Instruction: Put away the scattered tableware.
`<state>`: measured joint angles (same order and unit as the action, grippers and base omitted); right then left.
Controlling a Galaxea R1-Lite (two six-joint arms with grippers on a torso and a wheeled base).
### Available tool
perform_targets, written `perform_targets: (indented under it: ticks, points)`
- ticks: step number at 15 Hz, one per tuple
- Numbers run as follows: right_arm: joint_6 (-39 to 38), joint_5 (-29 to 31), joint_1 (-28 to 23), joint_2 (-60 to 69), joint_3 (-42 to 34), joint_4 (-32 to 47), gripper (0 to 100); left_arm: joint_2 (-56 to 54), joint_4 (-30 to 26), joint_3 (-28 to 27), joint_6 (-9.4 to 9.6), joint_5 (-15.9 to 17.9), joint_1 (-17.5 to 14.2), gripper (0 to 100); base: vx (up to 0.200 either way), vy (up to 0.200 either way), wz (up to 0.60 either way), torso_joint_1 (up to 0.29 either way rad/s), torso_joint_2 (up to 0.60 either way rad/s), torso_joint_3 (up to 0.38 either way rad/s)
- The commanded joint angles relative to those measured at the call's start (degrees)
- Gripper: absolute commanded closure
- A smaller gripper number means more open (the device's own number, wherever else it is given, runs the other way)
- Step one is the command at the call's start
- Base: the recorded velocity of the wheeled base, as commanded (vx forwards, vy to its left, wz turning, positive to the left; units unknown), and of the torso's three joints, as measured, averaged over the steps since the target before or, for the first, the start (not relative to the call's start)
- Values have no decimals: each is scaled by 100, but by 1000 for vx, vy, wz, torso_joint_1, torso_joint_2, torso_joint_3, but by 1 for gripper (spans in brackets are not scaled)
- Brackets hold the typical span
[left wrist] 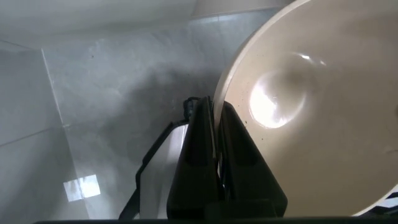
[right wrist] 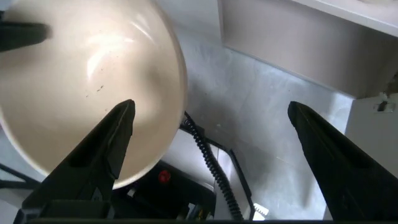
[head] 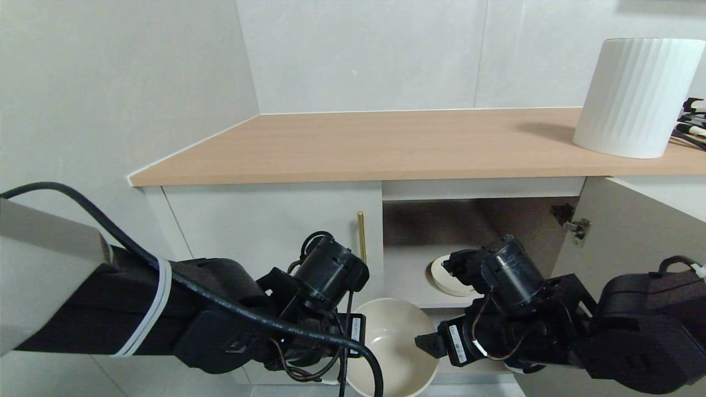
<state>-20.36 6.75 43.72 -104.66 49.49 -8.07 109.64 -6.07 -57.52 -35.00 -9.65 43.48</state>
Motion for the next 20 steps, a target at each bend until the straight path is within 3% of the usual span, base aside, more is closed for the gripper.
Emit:
perform_targets:
  ticks: [1,3,4,18,19,20]
  points:
    - [-3,1,5,-143,43,-2,0,-57,1,12,-7,-1,29,100,0,0,0,0,0,0]
    - [-38,1,5,-152,43,-2,0,-66,1,12,-7,-1,55,100,0,0,0,0,0,0]
    - [-47,1,5,-152,43,-2,100,-57,1,12,2,-1,64,100,0,0,0,0,0,0]
    - [-38,10,5,-239,16,-2,100,-13,1,-5,-7,-10,55,100,0,0,0,0,0,0]
    - [-38,10,5,-239,16,-2,100,-13,1,-14,-7,-1,55,0,0,0,0,0,0,0]
    - [-38,10,5,-239,16,-2,100,-13,1,-5,-7,-1,55,0,0,0,0,0,0,0]
